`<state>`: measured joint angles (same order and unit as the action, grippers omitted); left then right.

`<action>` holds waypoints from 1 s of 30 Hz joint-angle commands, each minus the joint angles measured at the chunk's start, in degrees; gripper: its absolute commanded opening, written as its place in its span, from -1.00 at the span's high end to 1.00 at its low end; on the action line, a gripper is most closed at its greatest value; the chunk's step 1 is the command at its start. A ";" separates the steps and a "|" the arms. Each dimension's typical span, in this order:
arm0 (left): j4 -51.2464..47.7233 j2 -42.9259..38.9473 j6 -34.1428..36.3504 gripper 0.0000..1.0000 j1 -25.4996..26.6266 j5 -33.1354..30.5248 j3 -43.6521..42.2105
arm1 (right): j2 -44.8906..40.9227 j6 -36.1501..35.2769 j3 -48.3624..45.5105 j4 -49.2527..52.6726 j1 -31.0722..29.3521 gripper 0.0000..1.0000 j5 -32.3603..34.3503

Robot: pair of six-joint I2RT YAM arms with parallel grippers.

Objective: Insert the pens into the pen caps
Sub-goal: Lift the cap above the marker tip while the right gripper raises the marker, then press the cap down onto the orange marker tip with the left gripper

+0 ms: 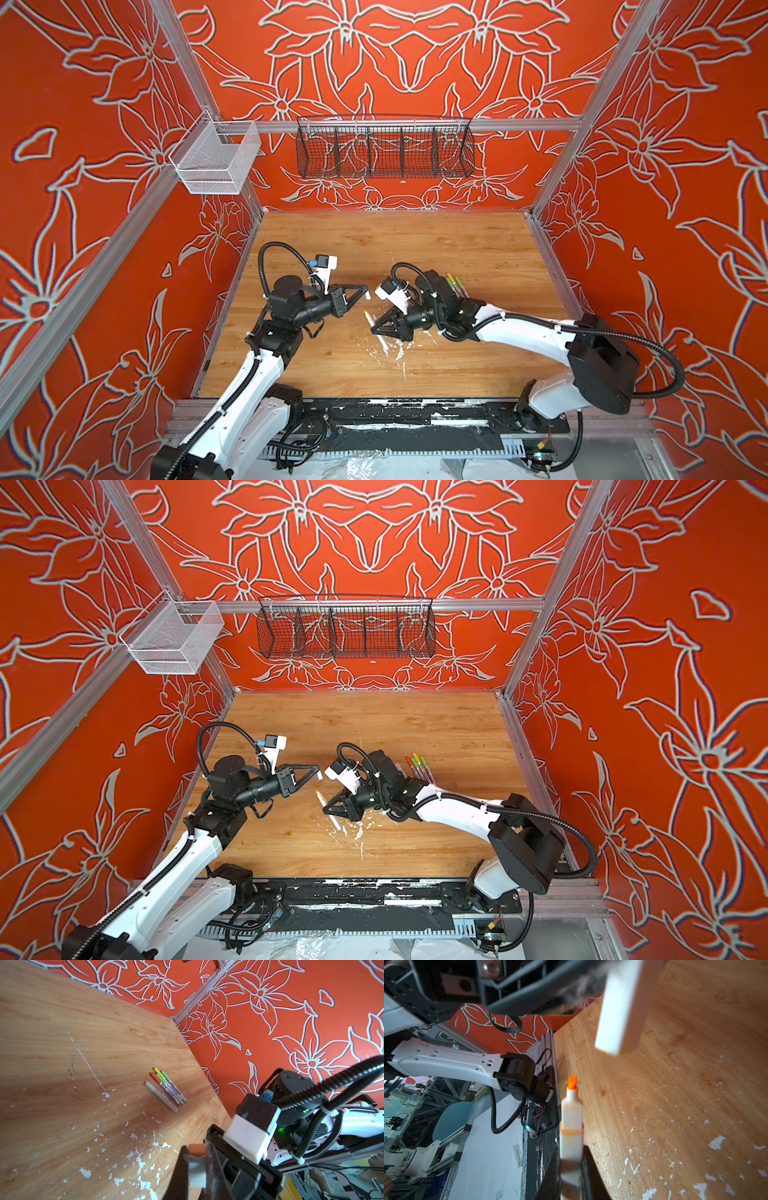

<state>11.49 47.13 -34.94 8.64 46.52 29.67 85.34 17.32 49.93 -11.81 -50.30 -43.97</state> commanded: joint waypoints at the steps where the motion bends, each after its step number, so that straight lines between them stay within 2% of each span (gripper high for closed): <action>1: 9.36 0.48 -6.13 1.00 -3.11 6.15 -1.40 | -1.71 0.70 -1.73 -3.89 0.16 1.00 0.70; 5: 17.96 3.43 -13.25 1.00 -6.61 12.35 -2.32 | -3.22 0.82 -3.40 -6.83 0.46 1.00 1.60; 16: 26.76 4.45 -17.41 1.00 -6.55 16.07 -4.14 | -2.73 3.48 -2.30 -11.19 1.62 1.00 0.06; 30: 28.65 5.16 -17.47 1.00 -4.28 16.96 -4.18 | -2.48 5.17 -0.87 -13.54 2.32 1.00 -2.48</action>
<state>37.01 52.25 -52.16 3.77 61.87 25.58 83.05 21.32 47.20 -22.74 -48.45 -45.06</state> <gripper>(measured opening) 0.104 0.156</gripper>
